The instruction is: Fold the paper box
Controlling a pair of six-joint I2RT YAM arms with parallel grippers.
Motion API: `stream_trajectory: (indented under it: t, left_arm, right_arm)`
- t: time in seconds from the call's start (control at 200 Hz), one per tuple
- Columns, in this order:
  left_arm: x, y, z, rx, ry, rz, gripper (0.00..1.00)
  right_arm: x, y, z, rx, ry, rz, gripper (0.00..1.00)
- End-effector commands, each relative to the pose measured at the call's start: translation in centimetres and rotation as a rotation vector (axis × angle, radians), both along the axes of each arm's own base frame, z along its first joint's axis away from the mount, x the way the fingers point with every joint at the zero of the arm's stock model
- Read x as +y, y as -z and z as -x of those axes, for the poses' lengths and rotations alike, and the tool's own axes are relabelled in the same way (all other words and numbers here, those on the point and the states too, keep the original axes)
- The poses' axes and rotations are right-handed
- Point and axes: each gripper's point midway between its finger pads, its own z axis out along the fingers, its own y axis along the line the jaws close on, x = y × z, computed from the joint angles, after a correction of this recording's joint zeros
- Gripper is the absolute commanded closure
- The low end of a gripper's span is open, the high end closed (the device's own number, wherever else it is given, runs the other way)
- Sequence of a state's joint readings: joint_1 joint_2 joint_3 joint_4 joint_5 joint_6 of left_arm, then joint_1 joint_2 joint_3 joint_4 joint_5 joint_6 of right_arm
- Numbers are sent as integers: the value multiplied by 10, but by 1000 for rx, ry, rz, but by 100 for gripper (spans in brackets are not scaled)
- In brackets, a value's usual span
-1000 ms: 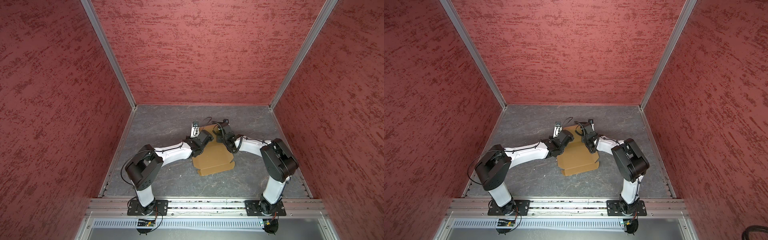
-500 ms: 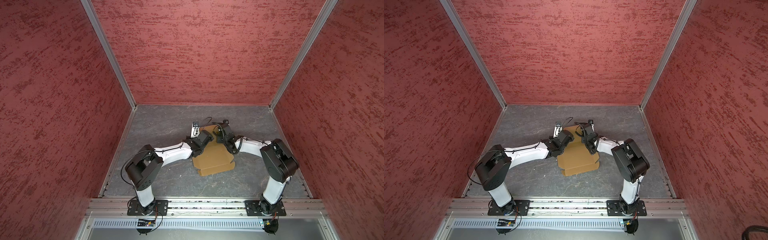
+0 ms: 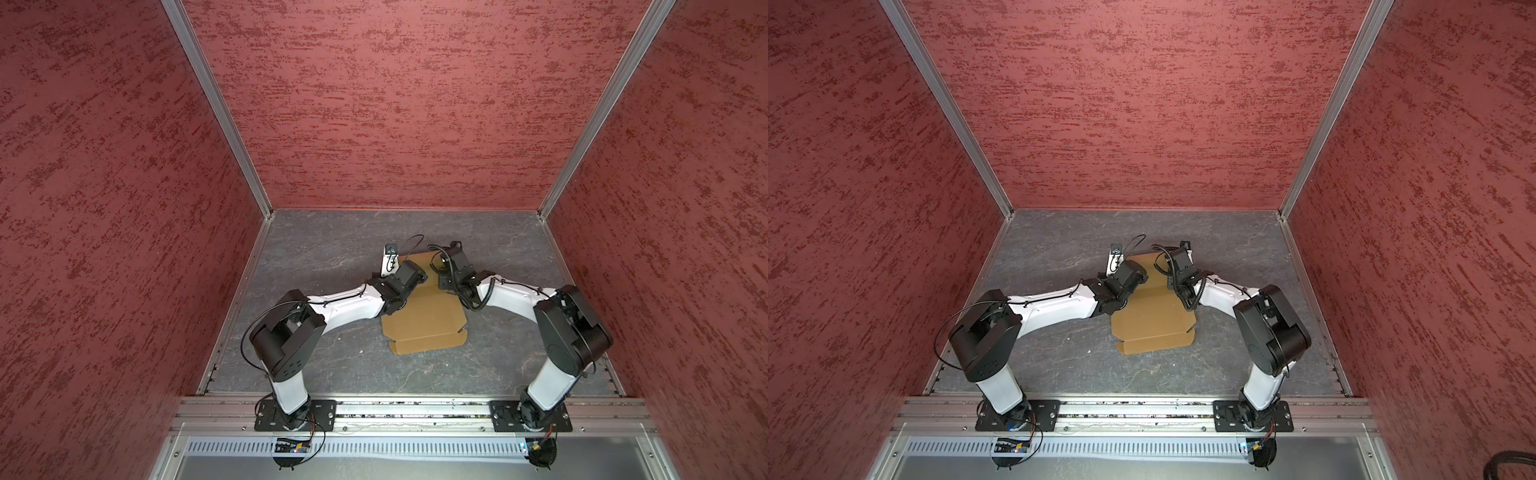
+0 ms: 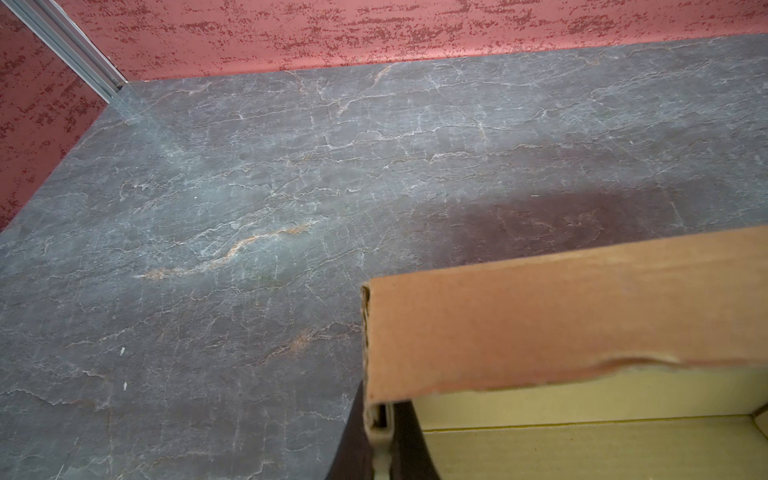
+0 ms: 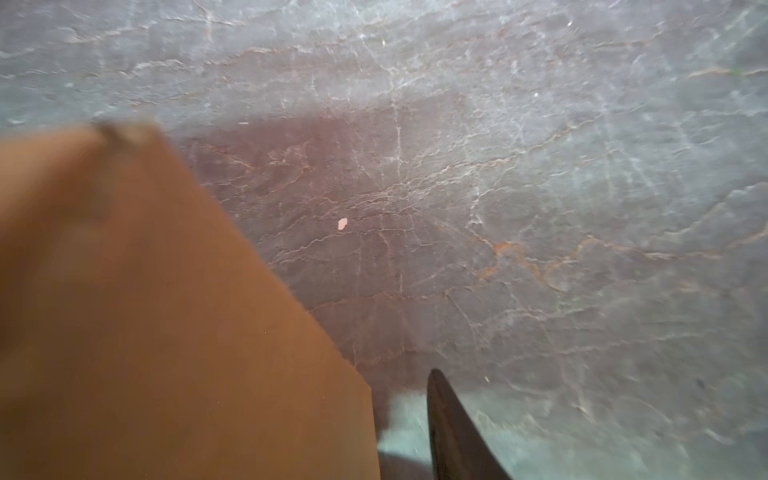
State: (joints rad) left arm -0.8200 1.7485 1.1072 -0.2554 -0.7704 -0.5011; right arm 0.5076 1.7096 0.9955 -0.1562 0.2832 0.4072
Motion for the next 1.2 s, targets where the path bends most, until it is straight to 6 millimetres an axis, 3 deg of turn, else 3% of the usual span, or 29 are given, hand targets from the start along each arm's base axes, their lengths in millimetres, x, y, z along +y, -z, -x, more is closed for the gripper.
stream_trajectory:
  t: [0.0,0.271,0.481,0.912,1.192]
  left_arm:
    - [14,16,14,96,12,-75,100]
    - [15,17,16,140,38,-68,100]
    - [12,26,18,183,57,-69,100]
    - [2,37,17,293,107,-80,100]
    - [5,55,21,393,102,-106,100]
  right_arm:
    - [-5,-20,5,-13,-6,-14,61]
    - [4,-36,13,-1,-57,-65,52]
    - [3,-46,15,-17,-67,-60,51]
    - [15,-15,5,43,-74,-79,57]
    - [8,-2,16,158,7,-78,58]
